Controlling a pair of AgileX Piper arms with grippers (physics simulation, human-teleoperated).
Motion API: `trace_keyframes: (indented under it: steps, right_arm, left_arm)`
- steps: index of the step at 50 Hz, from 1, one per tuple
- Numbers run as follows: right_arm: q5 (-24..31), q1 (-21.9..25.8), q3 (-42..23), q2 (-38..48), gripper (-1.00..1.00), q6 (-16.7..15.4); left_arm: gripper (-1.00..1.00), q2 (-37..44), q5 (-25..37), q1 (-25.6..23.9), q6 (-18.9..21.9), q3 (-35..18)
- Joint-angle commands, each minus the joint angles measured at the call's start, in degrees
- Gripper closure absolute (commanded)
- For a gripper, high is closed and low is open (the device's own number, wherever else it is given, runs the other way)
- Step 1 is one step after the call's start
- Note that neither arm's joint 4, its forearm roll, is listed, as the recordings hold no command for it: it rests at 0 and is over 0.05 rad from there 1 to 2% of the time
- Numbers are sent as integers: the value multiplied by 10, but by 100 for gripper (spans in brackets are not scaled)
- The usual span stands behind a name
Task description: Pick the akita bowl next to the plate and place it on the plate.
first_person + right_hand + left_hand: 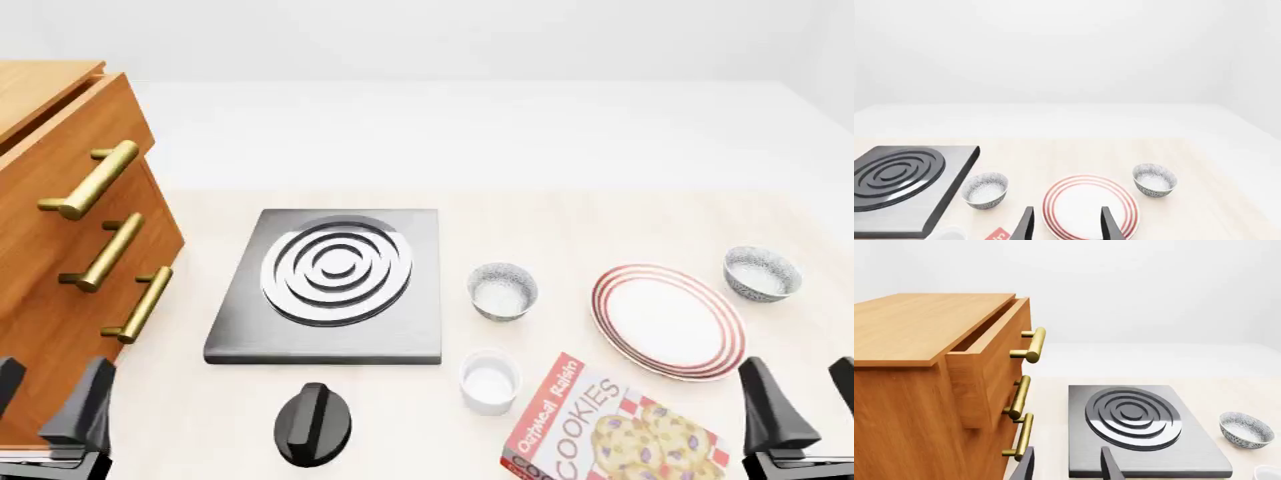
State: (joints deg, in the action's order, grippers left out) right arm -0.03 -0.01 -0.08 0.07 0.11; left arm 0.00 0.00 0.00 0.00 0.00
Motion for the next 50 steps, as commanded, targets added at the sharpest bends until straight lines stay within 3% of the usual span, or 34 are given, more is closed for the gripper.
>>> trace_keyframes:
  steps: [1,30,50]
  right_arm:
    - [-5,3,-2,0,-100,-2]
    - [-18,-3,-4,-1,-100,-18]
    - [15,1,-67,0,-100,-22]
  left_arm:
    - [-100,0,0,0,0,0]
    - [-100,0,0,0,0,0]
    - [-100,0,0,0,0,0]
